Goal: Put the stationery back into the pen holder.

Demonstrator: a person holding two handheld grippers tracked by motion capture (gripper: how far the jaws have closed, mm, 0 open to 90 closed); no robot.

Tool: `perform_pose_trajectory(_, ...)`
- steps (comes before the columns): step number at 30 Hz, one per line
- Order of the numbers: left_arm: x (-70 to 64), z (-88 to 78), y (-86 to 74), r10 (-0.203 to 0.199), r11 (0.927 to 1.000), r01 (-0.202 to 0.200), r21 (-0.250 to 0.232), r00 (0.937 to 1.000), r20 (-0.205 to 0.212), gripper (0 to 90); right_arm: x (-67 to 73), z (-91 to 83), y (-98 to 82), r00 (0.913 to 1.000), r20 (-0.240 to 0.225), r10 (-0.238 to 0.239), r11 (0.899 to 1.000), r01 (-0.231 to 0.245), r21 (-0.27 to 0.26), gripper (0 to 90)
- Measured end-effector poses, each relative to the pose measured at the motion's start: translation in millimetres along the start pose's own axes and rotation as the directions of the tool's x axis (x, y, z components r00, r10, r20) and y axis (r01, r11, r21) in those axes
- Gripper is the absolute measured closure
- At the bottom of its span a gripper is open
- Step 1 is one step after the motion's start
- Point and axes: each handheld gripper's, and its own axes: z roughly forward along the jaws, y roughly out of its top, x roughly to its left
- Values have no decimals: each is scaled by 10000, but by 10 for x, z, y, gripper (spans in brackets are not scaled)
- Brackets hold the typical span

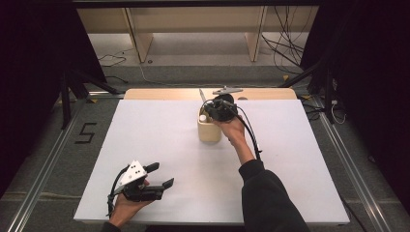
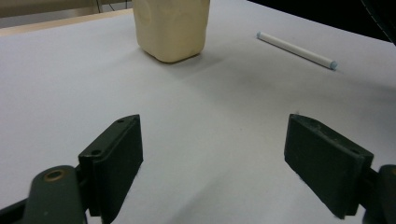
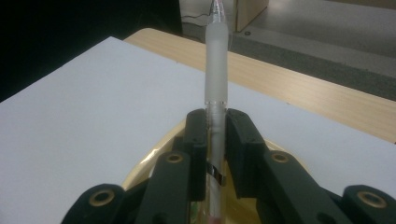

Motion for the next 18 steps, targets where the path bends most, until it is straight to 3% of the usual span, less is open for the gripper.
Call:
perform_pose_trajectory(7,0,1,0,-5,10000,5,11,10000,0,190,12,7,-12,9999,82,-108,9997,106,222,784)
perform_pose_trajectory(13,-2,3,-1,-11,10000,11,27,10000,-4,190,21,-82,21,9992,90,-380,9992,381,-70,632)
perform_pose_trajectory(18,-2,3,-2,-10,10000,10,33,10000,-11,190,0,-206,52,9996,-23,-286,9994,286,-209,527)
